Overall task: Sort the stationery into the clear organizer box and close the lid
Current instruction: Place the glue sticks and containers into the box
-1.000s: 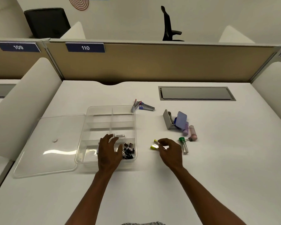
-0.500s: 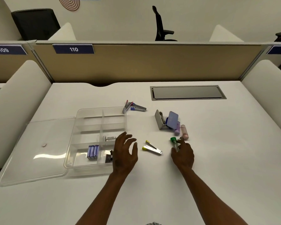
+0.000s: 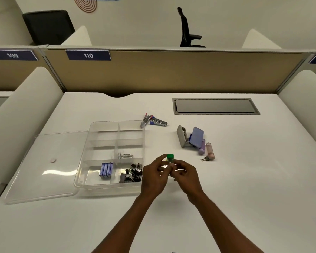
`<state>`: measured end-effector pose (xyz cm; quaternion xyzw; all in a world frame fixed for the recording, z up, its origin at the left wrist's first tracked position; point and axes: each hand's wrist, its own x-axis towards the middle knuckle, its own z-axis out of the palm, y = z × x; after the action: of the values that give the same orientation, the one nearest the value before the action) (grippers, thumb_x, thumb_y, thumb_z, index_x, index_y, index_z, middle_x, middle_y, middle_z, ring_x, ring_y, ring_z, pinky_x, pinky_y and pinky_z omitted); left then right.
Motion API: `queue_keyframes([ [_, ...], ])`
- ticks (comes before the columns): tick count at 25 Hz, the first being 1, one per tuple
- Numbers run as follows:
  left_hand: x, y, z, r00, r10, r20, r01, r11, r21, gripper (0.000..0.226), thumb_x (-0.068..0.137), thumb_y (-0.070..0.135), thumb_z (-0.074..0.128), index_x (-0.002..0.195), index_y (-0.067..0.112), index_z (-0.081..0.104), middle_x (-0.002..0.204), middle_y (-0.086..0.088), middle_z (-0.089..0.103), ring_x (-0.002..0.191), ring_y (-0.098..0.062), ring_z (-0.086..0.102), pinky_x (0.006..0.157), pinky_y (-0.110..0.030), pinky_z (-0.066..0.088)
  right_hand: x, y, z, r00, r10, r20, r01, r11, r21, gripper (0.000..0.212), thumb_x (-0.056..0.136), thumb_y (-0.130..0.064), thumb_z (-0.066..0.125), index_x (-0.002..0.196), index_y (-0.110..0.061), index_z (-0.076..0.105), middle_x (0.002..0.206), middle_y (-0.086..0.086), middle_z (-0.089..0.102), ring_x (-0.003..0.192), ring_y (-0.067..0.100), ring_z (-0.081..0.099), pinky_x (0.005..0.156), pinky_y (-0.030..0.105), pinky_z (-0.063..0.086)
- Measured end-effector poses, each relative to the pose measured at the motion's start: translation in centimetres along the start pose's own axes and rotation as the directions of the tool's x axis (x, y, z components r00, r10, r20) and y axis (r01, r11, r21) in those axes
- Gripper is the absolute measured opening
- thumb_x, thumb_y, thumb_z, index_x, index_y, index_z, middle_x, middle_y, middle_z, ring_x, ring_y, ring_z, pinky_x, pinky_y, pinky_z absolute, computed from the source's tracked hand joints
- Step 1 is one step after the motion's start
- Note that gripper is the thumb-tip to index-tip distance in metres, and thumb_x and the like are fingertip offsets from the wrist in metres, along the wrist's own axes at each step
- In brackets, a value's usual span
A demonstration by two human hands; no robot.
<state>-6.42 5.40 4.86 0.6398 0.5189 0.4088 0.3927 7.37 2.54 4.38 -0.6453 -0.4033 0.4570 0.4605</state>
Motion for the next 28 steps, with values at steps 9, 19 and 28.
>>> queue_keyframes([
  [9,1.6,-1.5,-9.3,0.938,-0.222,-0.267,0.218,0.975,-0.048,0.036,0.084,0.03,0.075,0.118,0.035,0.064,0.092,0.016,0.071,0.078,0.007,0.067,0.061,-0.01,0.053,0.3,-2.8,5.8,0.967,-0.121,0.223,0.166,0.967,-0.196,0.047,0.08,-0.032,0.081,0.122,-0.04,0.062,0.103,-0.014,0.072,0.087,0.002,0.068,0.07,0.012,0.052],
  [19,7.4,-6.3,-19.1,0.881,-0.29,-0.374,0.395,0.885,0.246,0.03,0.083,0.027,0.076,0.109,0.013,0.071,0.09,-0.006,0.076,0.083,-0.019,0.071,0.076,-0.027,0.055,0.6,0.3,10.6,0.705,-0.223,0.674,0.693,0.417,-0.587,0.071,0.089,-0.05,0.063,0.152,-0.034,0.034,0.167,0.003,0.01,0.151,0.025,-0.023,0.124,0.041,0.015],
  [28,8.5,-7.9,-17.3,0.925,-0.331,-0.185,0.379,0.825,0.42,0.039,0.085,0.024,0.075,0.12,0.01,0.066,0.103,-0.014,0.073,0.096,-0.028,0.068,0.081,-0.035,0.056,0.7,1.5,10.2,0.68,-0.218,0.7,0.729,0.298,-0.616,0.08,0.091,-0.043,0.061,0.153,-0.051,0.011,0.166,-0.007,-0.018,0.148,0.023,-0.032,0.12,0.053,0.027],
])
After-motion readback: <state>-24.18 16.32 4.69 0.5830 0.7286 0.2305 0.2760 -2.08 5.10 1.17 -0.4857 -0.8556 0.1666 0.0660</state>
